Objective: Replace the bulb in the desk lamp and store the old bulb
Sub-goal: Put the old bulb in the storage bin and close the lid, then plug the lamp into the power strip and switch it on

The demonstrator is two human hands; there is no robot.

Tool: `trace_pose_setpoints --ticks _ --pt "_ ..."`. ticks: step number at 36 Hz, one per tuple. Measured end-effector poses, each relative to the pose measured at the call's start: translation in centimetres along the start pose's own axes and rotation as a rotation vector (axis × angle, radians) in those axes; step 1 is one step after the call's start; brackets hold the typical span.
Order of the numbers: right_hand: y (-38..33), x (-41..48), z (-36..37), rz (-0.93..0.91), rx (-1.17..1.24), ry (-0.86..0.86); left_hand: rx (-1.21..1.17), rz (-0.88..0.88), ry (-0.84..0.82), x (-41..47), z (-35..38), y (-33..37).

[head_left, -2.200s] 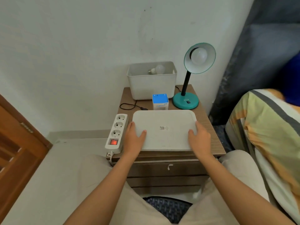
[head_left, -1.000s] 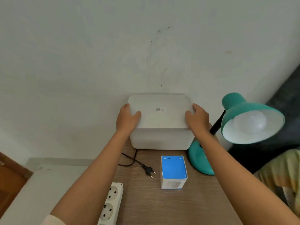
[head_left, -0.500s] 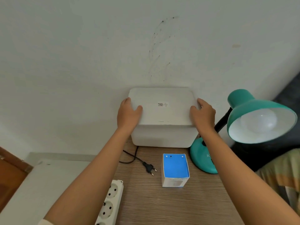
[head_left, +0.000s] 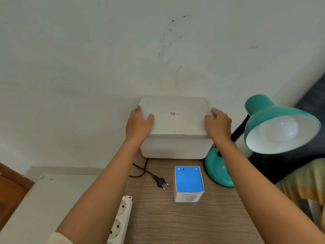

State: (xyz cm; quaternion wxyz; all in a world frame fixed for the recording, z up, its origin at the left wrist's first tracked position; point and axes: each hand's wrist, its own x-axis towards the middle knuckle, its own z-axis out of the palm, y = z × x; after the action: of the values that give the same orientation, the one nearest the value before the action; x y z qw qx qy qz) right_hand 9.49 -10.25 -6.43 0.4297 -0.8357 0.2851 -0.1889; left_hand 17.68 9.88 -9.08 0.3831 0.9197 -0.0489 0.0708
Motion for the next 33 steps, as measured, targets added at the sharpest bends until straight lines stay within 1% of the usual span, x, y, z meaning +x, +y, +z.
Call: trace_pose_setpoints --ticks 4,9,13,17,20,25,31,33 --pt "0.3 -0.1 0.1 0.001 0.021 -0.007 -0.021 0.003 0.03 -0.1 0.3 -0.2" --pt "0.4 0.1 0.0 -0.017 0.015 -0.037 -0.027 -0.012 0.011 0.0 0.1 -0.2" --pt "0.3 0.1 0.0 -0.045 -0.043 -0.077 -0.047 -0.016 -0.034 -0.1 -0.5 0.0" --pt "-0.1 -0.7 -0.4 -0.091 -0.132 -0.084 -0.058 -0.004 -0.047 -1.0 -1.8 0.3" --pt "-0.7 -1.6 -0.7 -0.116 -0.14 -0.094 -0.054 0.014 -0.039 -1.9 -3.1 0.6" --pt "-2.1 -4.4 -0.9 -0.179 -0.092 -0.151 -0.008 0.059 -0.012 -4.5 -6.1 1.3" --pt "-3.1 -9.7 0.0 -0.303 -0.108 -0.211 0.038 0.124 -0.036 -9.3 -8.5 -1.1" --pt "-2.9 -11.6 0.7 -0.341 -0.111 -0.239 0.086 0.133 -0.055 -11.5 -8.8 -2.1"
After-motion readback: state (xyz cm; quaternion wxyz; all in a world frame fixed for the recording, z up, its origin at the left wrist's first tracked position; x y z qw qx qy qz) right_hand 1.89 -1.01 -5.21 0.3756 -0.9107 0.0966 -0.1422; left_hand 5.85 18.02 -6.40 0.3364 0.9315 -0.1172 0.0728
